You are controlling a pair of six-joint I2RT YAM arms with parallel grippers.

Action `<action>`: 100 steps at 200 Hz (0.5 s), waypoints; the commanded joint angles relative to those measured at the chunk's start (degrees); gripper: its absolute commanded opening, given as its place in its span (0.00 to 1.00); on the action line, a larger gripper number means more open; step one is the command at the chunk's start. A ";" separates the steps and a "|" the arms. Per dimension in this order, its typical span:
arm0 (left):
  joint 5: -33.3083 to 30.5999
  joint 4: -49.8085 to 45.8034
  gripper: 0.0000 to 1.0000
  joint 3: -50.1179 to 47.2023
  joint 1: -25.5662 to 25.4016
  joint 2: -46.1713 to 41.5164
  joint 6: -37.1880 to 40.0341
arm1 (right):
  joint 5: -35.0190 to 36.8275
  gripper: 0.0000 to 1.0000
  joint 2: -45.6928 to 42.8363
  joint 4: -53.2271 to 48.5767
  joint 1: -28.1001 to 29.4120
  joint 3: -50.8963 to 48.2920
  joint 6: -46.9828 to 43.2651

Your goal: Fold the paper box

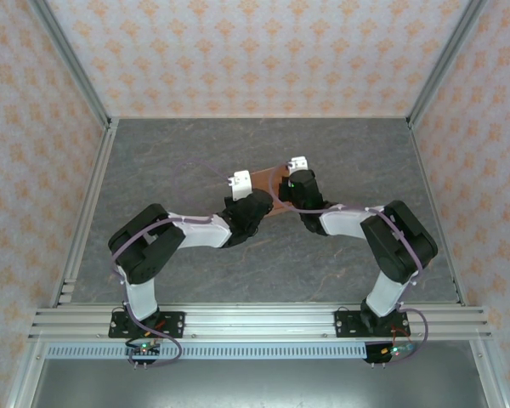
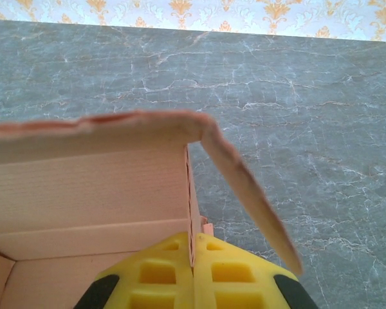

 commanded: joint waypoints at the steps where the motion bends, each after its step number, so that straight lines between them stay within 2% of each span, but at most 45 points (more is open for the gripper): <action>1: -4.97 0.57 0.14 -0.80 -0.11 1.82 -2.03 | -0.84 0.01 -0.76 -1.97 0.25 -1.55 -1.09; 37: -5.13 -1.76 0.17 0.14 -0.38 1.89 -4.03 | -0.50 0.01 -1.08 -3.87 0.29 -0.85 0.75; 100: -1.20 -3.90 0.18 1.61 -0.47 -0.08 -6.35 | 1.28 0.01 -2.05 -6.37 0.30 -0.35 4.29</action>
